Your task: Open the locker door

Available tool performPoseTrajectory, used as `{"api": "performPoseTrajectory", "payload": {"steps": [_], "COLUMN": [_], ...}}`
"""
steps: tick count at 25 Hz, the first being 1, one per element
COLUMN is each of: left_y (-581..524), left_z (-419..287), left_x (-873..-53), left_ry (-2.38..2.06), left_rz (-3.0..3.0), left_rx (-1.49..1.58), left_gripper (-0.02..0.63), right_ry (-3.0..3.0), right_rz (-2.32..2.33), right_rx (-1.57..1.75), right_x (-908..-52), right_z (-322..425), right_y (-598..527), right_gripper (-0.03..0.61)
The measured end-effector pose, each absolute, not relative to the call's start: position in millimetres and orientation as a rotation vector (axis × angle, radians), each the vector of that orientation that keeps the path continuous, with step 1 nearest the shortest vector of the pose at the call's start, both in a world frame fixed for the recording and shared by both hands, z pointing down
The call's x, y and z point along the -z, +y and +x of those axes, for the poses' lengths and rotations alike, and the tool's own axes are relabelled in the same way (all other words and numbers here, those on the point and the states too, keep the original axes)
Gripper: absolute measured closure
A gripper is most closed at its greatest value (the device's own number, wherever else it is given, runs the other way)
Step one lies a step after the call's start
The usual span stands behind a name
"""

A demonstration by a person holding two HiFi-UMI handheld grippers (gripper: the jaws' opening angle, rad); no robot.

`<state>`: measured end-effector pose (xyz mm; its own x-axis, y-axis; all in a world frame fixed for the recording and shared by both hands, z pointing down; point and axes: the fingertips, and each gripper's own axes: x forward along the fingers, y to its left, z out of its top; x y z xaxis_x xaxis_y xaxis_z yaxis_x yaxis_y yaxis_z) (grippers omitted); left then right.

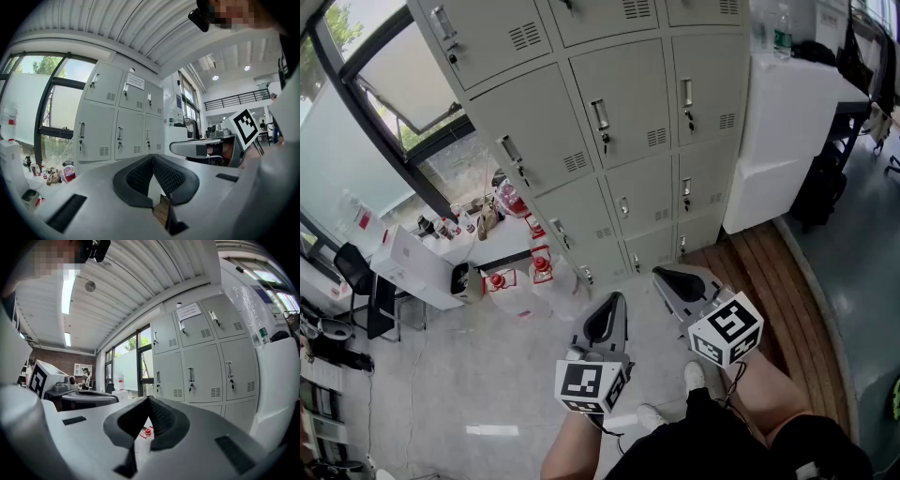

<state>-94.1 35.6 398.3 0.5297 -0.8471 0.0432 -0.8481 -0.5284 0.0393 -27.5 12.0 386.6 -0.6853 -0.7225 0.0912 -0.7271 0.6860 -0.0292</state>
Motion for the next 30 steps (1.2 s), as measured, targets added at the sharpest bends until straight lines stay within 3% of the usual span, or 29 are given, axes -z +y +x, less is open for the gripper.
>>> {"api": "performPoseTrajectory", "payload": {"steps": [30], "left_y": [-25], "left_z": [-53], "left_x": [-391], "left_ry": [-1.640], "left_rz": [2.608], "left_rx": [-0.024], "left_gripper": [0.597], "right_ry": [-2.920], "right_rz": [1.055], "right_rx": [-0.089], "right_x": [-375], "right_z": [6], "right_y": [-61], "right_gripper": [0.525]}}
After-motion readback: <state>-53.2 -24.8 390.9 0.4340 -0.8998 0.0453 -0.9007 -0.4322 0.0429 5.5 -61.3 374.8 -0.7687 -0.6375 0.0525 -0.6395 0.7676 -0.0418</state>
